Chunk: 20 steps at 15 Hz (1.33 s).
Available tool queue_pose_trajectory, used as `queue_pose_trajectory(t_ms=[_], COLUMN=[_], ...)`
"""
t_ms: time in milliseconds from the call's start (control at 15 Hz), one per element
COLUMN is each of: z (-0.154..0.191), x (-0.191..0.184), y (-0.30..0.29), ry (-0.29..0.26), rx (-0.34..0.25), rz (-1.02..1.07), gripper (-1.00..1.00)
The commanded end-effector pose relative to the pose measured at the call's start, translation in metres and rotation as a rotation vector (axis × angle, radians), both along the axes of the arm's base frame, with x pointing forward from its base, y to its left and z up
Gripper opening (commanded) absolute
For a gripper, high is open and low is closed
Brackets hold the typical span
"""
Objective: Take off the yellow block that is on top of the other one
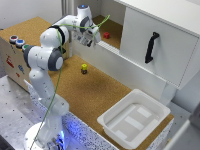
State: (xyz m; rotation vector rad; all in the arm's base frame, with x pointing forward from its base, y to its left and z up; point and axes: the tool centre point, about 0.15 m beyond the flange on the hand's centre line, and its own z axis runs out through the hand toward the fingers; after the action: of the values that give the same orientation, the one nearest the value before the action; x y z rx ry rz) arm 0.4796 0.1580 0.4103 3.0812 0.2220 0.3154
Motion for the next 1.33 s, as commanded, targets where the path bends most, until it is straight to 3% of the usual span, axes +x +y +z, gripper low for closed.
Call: queue_pose_trajectory(t_ms=[0, 467, 533, 600, 933, 1267], z=[-0.035, -0.035, -0.026, -0.024, -0.036, -0.059], x=[-0.032, -0.032, -0.022, -0.027, -0.046, -0.049], y=[0.002, 0.002, 0.004, 0.005, 0.062, 0.087], ry=[-0.092, -0.092, -0.028, -0.019, 0.165, 0.291], rx=[0.034, 0.034, -0.008, 0.025, 0.159, 0.192], rz=[0.08, 0.08, 0.039, 0.004, -0.136, -0.202], gripper=[1.0, 1.0, 1.0, 1.0, 1.0, 1.0])
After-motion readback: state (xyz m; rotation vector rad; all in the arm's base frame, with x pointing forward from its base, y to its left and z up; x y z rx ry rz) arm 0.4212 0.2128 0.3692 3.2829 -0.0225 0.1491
